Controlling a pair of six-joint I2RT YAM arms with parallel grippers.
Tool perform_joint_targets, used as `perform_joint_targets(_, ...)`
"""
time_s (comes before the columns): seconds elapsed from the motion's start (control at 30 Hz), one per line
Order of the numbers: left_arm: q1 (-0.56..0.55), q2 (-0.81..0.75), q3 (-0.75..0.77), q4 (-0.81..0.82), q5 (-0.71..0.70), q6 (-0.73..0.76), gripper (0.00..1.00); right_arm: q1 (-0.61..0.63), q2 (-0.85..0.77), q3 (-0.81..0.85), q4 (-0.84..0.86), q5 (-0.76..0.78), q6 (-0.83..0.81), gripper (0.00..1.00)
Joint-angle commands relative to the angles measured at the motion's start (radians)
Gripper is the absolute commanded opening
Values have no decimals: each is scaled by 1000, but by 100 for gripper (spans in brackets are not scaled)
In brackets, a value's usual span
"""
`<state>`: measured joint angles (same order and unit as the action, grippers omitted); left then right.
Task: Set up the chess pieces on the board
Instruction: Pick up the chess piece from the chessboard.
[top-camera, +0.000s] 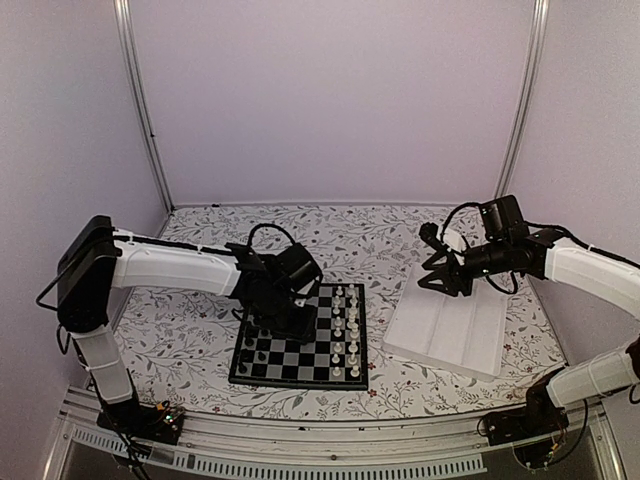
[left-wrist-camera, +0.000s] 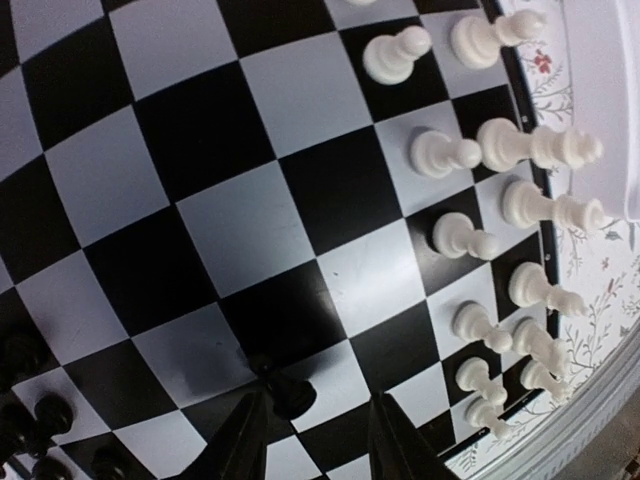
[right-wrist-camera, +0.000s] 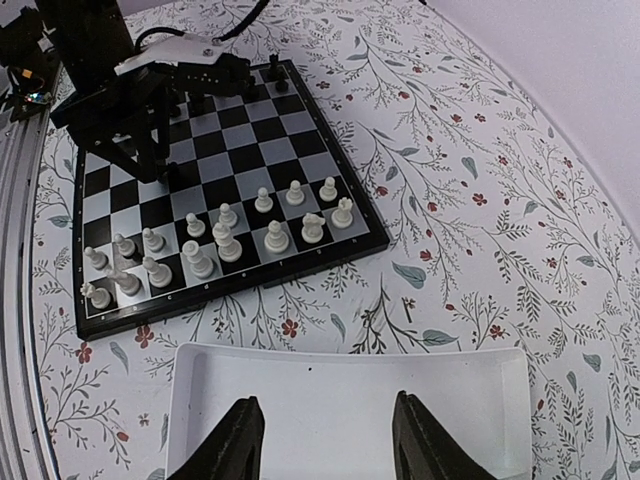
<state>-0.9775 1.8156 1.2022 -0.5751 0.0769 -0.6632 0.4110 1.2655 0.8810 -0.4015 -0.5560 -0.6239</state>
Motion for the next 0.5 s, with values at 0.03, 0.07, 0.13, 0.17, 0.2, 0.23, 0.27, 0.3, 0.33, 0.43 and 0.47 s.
perform_joint_targets(0.03,-13,53,70,-118,-47,-78,38,-5,-31,-13,20,-18,-9,47)
perform_joint_targets(0.07,-14,61,72,-118,-43,-79,37,-6,-32,-13,18,-18,-11,47)
perform_joint_targets(0.13,-14,85,81,-123,-31,-77,37,-5,-34,-13,17,-16,-14,47)
perform_joint_targets(0.17,-15,96,83,-126,-24,-73,37,-5,-35,-14,17,-16,-15,47)
perform_joint_targets(0.2,-14,104,85,-127,-21,-73,37,-5,-35,-14,16,-15,-16,47)
perform_joint_targets(0.23,-15,112,87,-130,-18,-70,36,-5,-37,-14,15,-16,-17,47)
perform_joint_targets(0.27,-15,119,89,-132,-15,-67,35,-6,-37,-14,15,-16,-17,47)
perform_joint_targets(0.3,-15,125,92,-135,-12,-65,33,-6,-37,-15,14,-16,-18,47)
perform_joint_targets(0.33,-14,130,93,-139,-8,-63,32,-5,-36,-16,13,-16,-19,47)
perform_joint_targets(0.43,-14,141,94,-148,6,-57,27,-5,-31,-14,12,-17,-19,47)
perform_joint_targets(0.47,-14,144,93,-147,9,-56,25,-5,-31,-14,11,-18,-21,47)
